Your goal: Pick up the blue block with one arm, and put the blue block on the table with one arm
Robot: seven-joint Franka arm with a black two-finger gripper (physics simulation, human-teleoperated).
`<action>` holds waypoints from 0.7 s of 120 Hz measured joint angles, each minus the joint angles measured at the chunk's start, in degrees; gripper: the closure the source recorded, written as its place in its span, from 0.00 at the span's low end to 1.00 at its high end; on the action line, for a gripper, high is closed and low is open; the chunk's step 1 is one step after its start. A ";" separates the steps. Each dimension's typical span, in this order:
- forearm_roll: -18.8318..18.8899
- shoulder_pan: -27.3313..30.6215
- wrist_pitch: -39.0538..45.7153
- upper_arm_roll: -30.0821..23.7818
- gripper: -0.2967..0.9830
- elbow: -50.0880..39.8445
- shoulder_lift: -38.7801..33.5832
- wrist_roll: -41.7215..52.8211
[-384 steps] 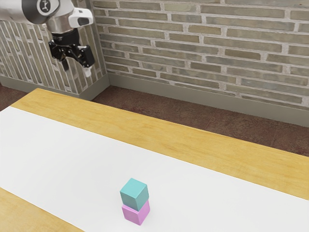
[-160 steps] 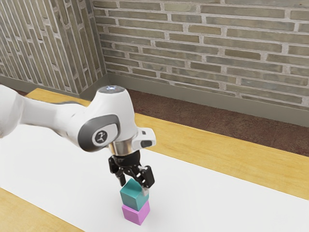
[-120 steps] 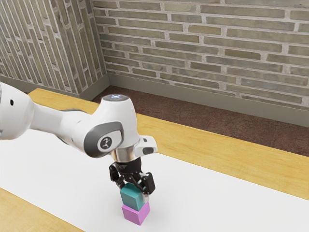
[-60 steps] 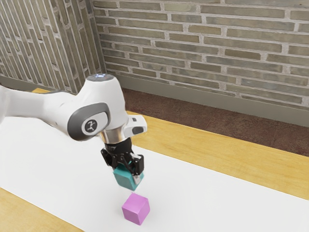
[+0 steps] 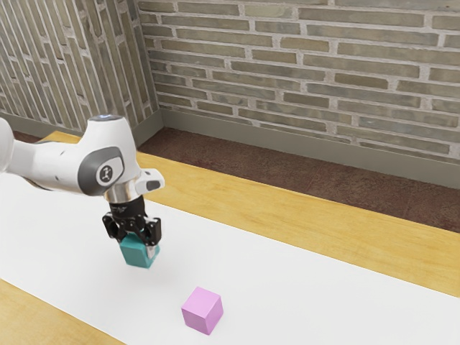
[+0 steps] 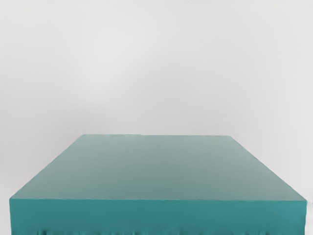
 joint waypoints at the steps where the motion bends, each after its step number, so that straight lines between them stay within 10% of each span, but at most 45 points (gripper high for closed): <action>1: -0.03 0.13 0.09 0.01 0.43 0.00 0.02 0.15; 41: -0.57 3.85 1.39 -0.78 0.27 0.40 -4.70 4.74; 84: 3.11 -3.24 -16.55 -4.67 0.24 27.85 -6.04 7.39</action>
